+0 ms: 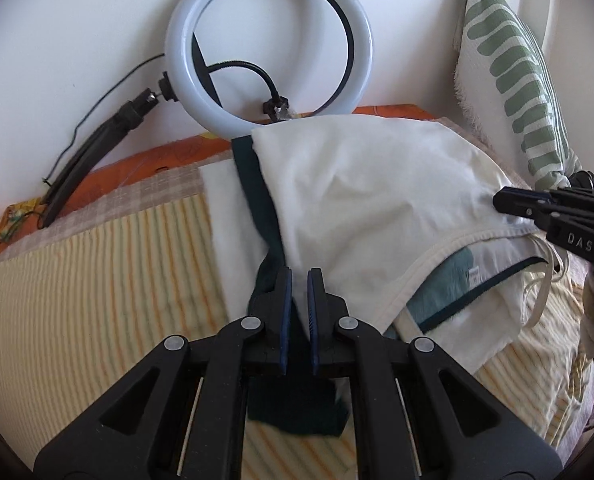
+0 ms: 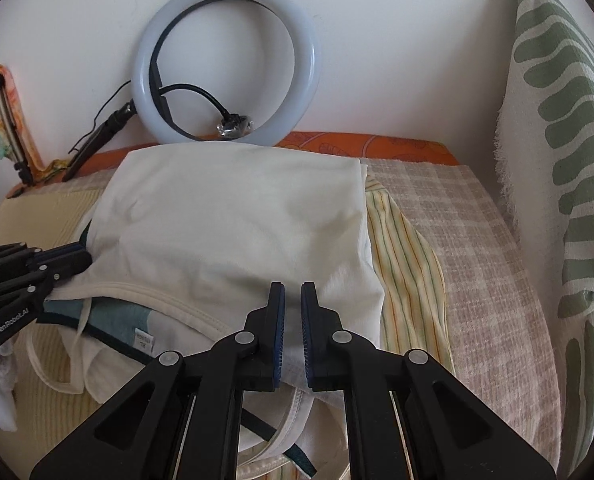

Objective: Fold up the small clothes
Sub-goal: 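Lower the tank top onto the pile and open both tools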

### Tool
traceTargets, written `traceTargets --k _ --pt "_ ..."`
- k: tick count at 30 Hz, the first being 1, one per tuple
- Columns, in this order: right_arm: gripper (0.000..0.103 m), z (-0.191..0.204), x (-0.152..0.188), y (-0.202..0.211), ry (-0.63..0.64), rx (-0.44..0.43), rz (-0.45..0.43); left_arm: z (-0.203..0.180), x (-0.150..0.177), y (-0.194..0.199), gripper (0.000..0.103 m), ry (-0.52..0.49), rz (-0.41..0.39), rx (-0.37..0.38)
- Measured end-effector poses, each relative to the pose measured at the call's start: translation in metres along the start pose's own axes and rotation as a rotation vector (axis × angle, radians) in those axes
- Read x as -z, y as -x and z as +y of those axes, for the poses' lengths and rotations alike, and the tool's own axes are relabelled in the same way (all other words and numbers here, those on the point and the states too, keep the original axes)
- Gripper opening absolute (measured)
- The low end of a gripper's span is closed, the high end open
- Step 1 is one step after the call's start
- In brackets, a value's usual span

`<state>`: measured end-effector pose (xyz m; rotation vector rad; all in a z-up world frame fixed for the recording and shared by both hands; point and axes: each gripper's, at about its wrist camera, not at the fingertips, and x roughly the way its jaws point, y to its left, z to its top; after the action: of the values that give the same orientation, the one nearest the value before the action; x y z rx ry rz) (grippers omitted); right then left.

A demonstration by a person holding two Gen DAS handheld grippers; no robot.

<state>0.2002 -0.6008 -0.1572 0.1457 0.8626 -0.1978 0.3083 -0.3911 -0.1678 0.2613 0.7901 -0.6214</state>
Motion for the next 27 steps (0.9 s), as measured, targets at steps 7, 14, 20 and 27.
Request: traceTargets --k 7,14,20,27 --pt "0.009 0.005 0.003 0.042 -0.043 -0.014 -0.052 0.004 0.007 0.052 0.006 0.007 -0.047 -0.007" --pt "0.018 0.025 0.005 0.109 -0.053 -0.042 -0.140 0.000 0.013 0.125 0.023 0.004 -0.124 0.005" --pt "0.029 0.049 0.012 0.164 -0.034 -0.050 -0.210 -0.008 0.027 0.189 0.033 -0.015 -0.192 0.030" --pt "0.041 0.064 0.032 0.210 -0.046 -0.058 -0.260 -0.018 0.048 0.239 0.046 -0.034 -0.243 0.037"
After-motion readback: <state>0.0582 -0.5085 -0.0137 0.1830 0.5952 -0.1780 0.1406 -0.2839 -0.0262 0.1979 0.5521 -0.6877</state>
